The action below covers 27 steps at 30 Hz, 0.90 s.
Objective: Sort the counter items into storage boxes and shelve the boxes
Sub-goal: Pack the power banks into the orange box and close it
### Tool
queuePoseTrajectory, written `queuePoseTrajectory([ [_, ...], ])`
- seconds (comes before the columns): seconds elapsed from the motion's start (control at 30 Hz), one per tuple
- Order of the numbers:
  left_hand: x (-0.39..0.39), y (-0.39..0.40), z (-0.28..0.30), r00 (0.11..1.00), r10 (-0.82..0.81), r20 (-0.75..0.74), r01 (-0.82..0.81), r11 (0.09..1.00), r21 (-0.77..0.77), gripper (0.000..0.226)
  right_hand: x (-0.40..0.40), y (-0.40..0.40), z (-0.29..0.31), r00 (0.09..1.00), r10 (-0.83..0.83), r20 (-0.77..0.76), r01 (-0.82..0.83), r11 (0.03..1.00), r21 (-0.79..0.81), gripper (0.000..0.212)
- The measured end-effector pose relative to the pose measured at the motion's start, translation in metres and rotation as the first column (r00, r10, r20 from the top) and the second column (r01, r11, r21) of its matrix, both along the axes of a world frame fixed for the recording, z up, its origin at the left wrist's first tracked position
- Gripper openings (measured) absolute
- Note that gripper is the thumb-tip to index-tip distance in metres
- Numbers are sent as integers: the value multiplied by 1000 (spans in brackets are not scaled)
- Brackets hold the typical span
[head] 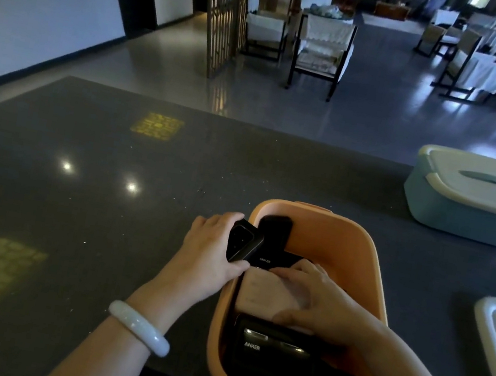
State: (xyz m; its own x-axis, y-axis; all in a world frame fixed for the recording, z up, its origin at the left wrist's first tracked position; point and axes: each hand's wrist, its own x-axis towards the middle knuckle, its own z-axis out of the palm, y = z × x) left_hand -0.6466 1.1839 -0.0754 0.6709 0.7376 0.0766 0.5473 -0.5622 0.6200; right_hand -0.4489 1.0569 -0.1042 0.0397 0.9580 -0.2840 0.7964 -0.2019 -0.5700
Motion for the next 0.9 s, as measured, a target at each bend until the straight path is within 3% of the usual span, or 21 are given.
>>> queuePoseTrajectory([
  [0.37, -1, -4, 3, 999, 24, 35, -23, 1000, -12, 86, -2, 1, 1, 999, -45, -30, 44, 998, -48, 74],
  [0.47, 1, -6, 4, 998, -5, 61, 5, 1000, 2, 89, -4, 8, 10, 993, -113, 43, 111, 993, 48, 58],
  [0.53, 5, -9, 5, 995, -33, 93, 34, 999, -3, 88, -9, 16, 20, 972, -218, -82, 231, 950, 211, 28],
  [0.6, 10, -14, 5, 990, -57, 128, 56, 998, 9, 85, -12, 22, 30, 905, -300, -302, 376, 896, 236, 8],
  [0.73, 20, -23, 7, 978, -78, 193, 73, 997, 34, 78, -9, 23, 40, 660, -431, -615, 568, 822, 34, 17],
  [0.8, 26, -27, 6, 972, -102, 213, 91, 994, 62, 78, -6, 20, 43, 540, -450, -712, 570, 817, -84, 18],
  [0.9, 37, -27, 3, 970, -123, 211, 108, 991, 82, 80, 2, 18, 48, 428, -469, -772, 584, 796, -159, 16],
])
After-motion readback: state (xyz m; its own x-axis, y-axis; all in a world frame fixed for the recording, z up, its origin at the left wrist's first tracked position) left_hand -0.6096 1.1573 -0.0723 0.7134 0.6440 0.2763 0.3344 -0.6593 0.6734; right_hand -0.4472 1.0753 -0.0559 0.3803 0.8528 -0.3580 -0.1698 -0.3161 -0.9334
